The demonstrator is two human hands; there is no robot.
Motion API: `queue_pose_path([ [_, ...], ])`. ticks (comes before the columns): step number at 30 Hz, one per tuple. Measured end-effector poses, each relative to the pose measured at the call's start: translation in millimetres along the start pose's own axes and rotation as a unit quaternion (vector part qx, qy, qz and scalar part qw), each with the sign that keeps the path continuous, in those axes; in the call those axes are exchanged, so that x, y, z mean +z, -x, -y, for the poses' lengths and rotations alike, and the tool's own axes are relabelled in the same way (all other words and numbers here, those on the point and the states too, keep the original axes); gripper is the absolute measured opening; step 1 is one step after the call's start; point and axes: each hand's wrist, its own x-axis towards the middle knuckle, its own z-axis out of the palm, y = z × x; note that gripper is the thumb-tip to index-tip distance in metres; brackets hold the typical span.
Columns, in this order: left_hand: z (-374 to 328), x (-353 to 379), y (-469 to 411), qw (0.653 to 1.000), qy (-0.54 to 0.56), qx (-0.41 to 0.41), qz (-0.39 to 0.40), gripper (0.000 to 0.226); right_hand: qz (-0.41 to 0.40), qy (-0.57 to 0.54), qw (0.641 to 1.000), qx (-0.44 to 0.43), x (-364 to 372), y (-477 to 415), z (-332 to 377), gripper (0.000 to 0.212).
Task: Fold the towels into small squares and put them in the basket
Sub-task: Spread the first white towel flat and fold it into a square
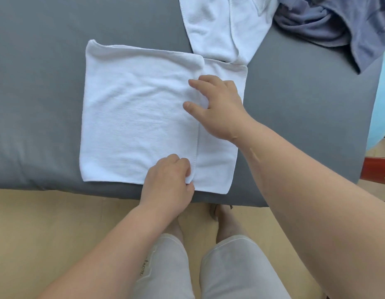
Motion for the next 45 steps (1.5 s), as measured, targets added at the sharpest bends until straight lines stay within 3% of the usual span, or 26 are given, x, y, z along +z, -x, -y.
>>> queue_pose_path([
  [4,-3.6,-10.2,0.3,0.999,0.006,-0.032,-0.004,0.004,-0.009,-0.07,0.998,-0.003,1.4,1.7,7.9,0.057],
  [9,-18.6,-44.3,17.6,0.996,0.03,-0.058,-0.062,0.018,-0.016,-0.216,0.976,0.0,-22.1,19.1,27.0,0.05],
  [15,-44.6,-46.5,32.7,0.997,0.025,0.031,-0.07,0.02,-0.088,-0.283,0.955,-0.004,-44.8,41.6,9.6,0.037],
  [19,-54.3,-11.7,15.4,0.999,0.023,0.044,-0.015,0.015,-0.113,-0.261,0.958,0.031,-44.1,38.7,-23.9,0.037],
  [23,-49.0,22.5,-4.1,0.999,0.009,0.013,0.038,0.008,-0.047,-0.178,0.98,0.073,-33.0,29.0,-51.0,0.046],
  [27,-50.4,24.4,-8.9,0.999,0.004,0.002,0.047,0.006,-0.019,-0.214,0.974,0.071,-31.9,28.4,-56.8,0.047],
  [31,-56.3,0.8,-1.4,0.999,0.029,0.021,0.021,0.007,-0.062,-0.269,0.961,0.031,-52.4,39.1,-41.2,0.036],
  [35,-64.3,-17.4,9.5,0.994,0.055,0.096,-0.023,0.007,-0.131,-0.31,0.942,-0.01,-70.8,55.0,-26.2,0.029],
  [40,-69.4,2.7,4.9,0.993,0.076,0.088,0.03,0.007,-0.182,-0.293,0.938,0.026,-64.4,55.6,-45.0,0.026],
  [45,-65.1,36.2,-9.8,0.995,0.017,0.047,0.09,0.002,-0.092,-0.274,0.952,0.099,-42.6,42.5,-77.6,0.041],
])
